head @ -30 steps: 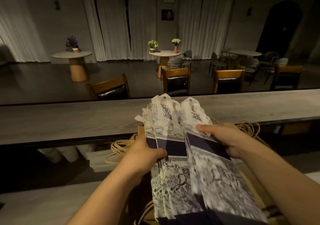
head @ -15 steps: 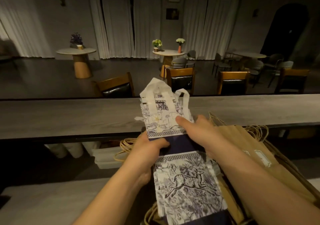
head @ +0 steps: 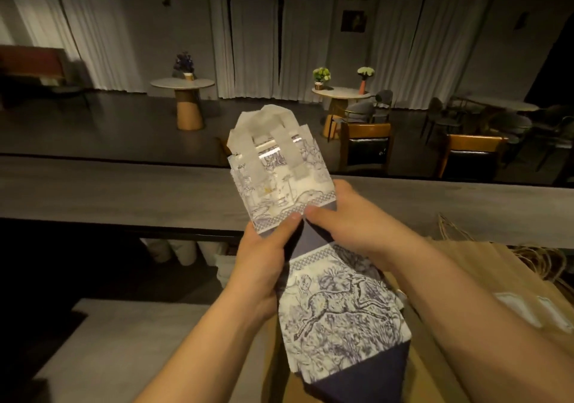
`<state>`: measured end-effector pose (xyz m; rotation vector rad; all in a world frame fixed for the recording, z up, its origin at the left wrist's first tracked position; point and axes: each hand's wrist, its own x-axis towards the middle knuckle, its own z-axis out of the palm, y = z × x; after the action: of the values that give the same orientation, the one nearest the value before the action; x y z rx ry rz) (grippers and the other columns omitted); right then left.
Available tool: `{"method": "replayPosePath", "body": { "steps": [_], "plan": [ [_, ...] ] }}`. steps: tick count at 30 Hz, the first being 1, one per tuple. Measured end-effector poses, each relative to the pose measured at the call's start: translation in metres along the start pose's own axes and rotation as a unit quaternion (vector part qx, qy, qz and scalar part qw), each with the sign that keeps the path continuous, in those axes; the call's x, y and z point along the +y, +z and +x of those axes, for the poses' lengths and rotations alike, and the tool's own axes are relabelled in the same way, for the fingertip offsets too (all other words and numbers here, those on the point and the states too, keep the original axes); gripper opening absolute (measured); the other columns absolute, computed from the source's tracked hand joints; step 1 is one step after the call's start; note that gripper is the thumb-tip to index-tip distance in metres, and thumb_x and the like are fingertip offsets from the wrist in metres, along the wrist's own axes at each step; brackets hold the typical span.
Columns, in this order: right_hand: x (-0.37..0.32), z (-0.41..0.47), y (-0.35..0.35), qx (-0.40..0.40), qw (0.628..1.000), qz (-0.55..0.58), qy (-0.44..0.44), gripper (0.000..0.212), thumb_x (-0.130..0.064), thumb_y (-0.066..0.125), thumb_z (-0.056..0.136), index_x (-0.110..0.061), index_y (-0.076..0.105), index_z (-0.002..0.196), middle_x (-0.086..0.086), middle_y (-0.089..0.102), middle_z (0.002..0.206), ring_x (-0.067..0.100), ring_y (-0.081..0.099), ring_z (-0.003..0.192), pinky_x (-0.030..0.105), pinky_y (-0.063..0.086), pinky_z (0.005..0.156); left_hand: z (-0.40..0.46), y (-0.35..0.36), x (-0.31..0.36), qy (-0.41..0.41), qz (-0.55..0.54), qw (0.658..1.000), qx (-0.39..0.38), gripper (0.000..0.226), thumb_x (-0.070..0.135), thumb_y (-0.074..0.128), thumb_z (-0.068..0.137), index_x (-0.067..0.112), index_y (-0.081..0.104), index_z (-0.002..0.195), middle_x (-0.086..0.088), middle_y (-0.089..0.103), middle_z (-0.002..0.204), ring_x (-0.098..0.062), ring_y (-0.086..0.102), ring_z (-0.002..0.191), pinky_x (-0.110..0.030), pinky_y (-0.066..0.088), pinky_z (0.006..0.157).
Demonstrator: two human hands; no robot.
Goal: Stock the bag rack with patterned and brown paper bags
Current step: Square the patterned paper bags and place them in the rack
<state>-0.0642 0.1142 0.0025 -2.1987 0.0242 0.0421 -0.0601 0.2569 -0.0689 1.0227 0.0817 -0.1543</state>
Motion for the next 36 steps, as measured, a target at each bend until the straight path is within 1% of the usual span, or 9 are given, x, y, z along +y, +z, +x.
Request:
{"method": "replayPosePath", "body": {
  "steps": [4,9,11,13,17,23,29,32,36],
  "plan": [
    [-0.028,0.009,0.027,-0.032,0.998,-0.041,-0.039,0.052,-0.043,0.063,0.101,-0.024,0.038,0.144,-0.009,0.059,0.122,0.005,0.06,0.1,0.027,0.05,0.074,-0.001,-0.03,0.019,0.057,-0.015,0.997,0.044,0.037,0.017,0.07,0.095,0.02,0.062,0.131,-0.006,0.078,0.115,-0.028,0.076,0.102,-0.044,0.061,0.084],
    [-0.056,0.015,0.078,-0.062,0.982,-0.133,-0.115,0.038,-0.032,0.063,0.102,-0.02,0.042,0.131,0.0,0.064,0.122,0.017,0.063,0.104,0.04,0.054,0.087,0.0,-0.08,0.037,0.024,0.01,0.989,0.149,0.04,0.046,0.063,0.097,0.019,0.064,0.126,-0.005,0.08,0.105,-0.026,0.079,0.092,-0.038,0.062,0.071],
    [-0.063,0.016,0.105,-0.092,0.975,-0.161,-0.122,0.028,-0.03,0.06,0.103,-0.021,0.041,0.121,-0.001,0.064,0.108,0.015,0.063,0.092,0.036,0.053,0.073,0.004,-0.103,0.042,-0.002,-0.001,0.975,0.221,0.043,0.053,0.057,0.1,0.014,0.068,0.114,-0.007,0.081,0.093,-0.026,0.079,0.082,-0.037,0.061,0.066],
    [-0.068,0.015,0.136,-0.129,0.966,-0.185,-0.127,0.023,-0.029,0.056,0.105,-0.022,0.036,0.112,0.0,0.061,0.093,0.014,0.062,0.077,0.034,0.046,0.058,0.006,-0.124,0.042,-0.024,-0.03,0.962,0.272,0.047,0.054,0.051,0.103,0.011,0.07,0.112,-0.011,0.08,0.094,-0.03,0.078,0.083,-0.042,0.063,0.073],
    [-0.077,0.015,0.191,-0.149,0.951,-0.221,-0.158,0.021,-0.028,0.05,0.106,-0.02,0.031,0.106,0.005,0.061,0.088,0.023,0.061,0.073,0.042,0.048,0.062,0.005,-0.159,0.033,-0.027,-0.077,0.941,0.328,0.054,0.058,0.045,0.103,0.01,0.064,0.119,-0.014,0.077,0.108,-0.032,0.075,0.092,-0.048,0.062,0.084],
    [-0.085,0.013,0.25,-0.164,0.921,-0.285,-0.208,0.029,-0.022,0.055,0.105,-0.02,0.027,0.112,-0.004,0.052,0.081,0.013,0.049,0.06,0.029,0.034,0.048,0.001,-0.215,0.026,-0.047,-0.089,0.927,0.361,0.055,0.063,0.04,0.102,0.018,0.069,0.116,-0.012,0.078,0.106,-0.032,0.074,0.097,-0.052,0.059,0.094],
    [-0.069,0.006,0.308,-0.182,0.899,-0.338,-0.21,0.034,-0.015,0.058,0.102,-0.023,0.026,0.108,0.005,0.06,0.085,0.025,0.056,0.065,0.036,0.037,0.048,-0.012,-0.276,0.032,-0.099,-0.044,0.926,0.361,0.046,0.046,0.034,0.11,0.015,0.068,0.112,-0.006,0.073,0.088,-0.016,0.068,0.06,-0.021,0.047,0.042],
    [-0.065,-0.003,0.336,-0.218,0.884,-0.367,-0.19,0.038,-0.013,0.06,0.1,-0.02,0.031,0.122,0.0,0.048,0.077,0.022,0.05,0.064,0.033,0.03,0.047,-0.016,-0.313,0.033,-0.127,-0.016,0.92,0.371,0.043,0.051,0.03,0.11,0.022,0.061,0.116,-0.004,0.07,0.098,-0.019,0.065,0.078,-0.03,0.049,0.058],
    [-0.045,-0.008,0.373,-0.225,0.87,-0.407,-0.163,0.056,-0.003,0.062,0.096,-0.02,0.031,0.139,0.001,0.045,0.081,0.026,0.051,0.073,0.04,0.041,0.06,-0.024,-0.354,0.028,-0.165,0.023,0.912,0.376,0.056,0.055,0.029,0.108,0.016,0.064,0.126,-0.01,0.071,0.114,-0.026,0.064,0.095,-0.036,0.048,0.072]
  ]
}}
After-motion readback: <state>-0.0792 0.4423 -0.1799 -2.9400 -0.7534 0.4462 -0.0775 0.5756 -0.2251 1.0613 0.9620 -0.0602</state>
